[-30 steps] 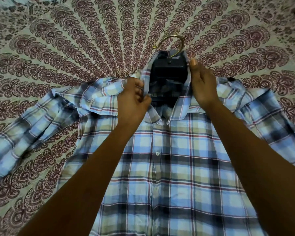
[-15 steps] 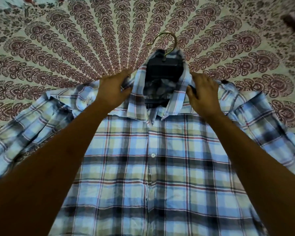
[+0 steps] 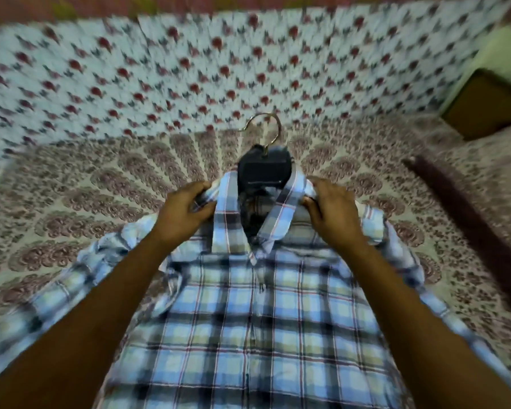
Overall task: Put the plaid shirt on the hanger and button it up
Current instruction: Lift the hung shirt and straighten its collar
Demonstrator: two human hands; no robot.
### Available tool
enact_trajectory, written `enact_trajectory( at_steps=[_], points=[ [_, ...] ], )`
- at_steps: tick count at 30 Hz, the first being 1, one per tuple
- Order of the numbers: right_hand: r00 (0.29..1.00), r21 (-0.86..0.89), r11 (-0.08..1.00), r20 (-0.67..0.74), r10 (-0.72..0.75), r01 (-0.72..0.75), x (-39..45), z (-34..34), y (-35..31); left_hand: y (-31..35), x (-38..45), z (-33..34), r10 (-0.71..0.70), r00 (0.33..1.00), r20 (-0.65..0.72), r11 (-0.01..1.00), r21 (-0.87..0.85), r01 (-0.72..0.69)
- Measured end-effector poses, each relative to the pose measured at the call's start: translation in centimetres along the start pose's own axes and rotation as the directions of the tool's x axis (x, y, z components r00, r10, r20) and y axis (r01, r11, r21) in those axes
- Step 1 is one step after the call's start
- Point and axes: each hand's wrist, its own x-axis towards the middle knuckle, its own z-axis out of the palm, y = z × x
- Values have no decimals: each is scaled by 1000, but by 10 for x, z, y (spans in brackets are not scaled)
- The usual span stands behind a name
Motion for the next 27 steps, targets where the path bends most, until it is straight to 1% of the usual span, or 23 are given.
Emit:
enact_trajectory(
  at_steps=[2,4,6,8,10,13,16,18,20,21,23,26,27],
  points=[
    [996,0,998,-63,-65,65,3,-55,-24,40,-12,-38,44,999,-12,999,28,-44],
    [990,22,994,-87,-108,111,2,-108,-50,78,-29,-78,77,996,-42,996,54,-74],
    [987,30,993,-117,-113,118,-9,-158,-78,112,-47,-116,153,987,-48,986,80,-149],
    [983,35,991,-141,-120,126,-19,-196,-101,142,-66,-145,171,982,-83,982,96,-163],
    [977,38,992,-184,-110,119,-31,-242,-135,171,-91,-182,232,964,-132,968,123,-217],
    [964,26,989,-229,-136,146,-42,-297,-175,207,-123,-231,321,925,-202,944,144,-296],
    [959,40,990,-255,-119,134,-60,-357,-207,249,-158,-279,399,881,-256,917,119,-380],
    [964,3,996,-253,-88,92,-68,-387,-215,270,-176,-303,421,868,-263,906,76,-417],
    [968,17,999,-249,-39,44,-90,-420,-224,293,-199,-325,455,855,-251,887,39,-460],
    [971,50,998,-237,-20,33,-94,-422,-221,293,-200,-330,453,857,-247,887,30,-461],
    [964,104,994,-264,1,28,-104,-435,-214,307,-209,-343,464,848,-256,882,46,-468],
    [953,245,969,-299,48,27,-124,-447,-207,328,-219,-354,466,842,-270,884,100,-457],
    [941,292,956,-331,66,36,-129,-451,-206,336,-220,-355,467,841,-274,884,113,-454]
  ],
)
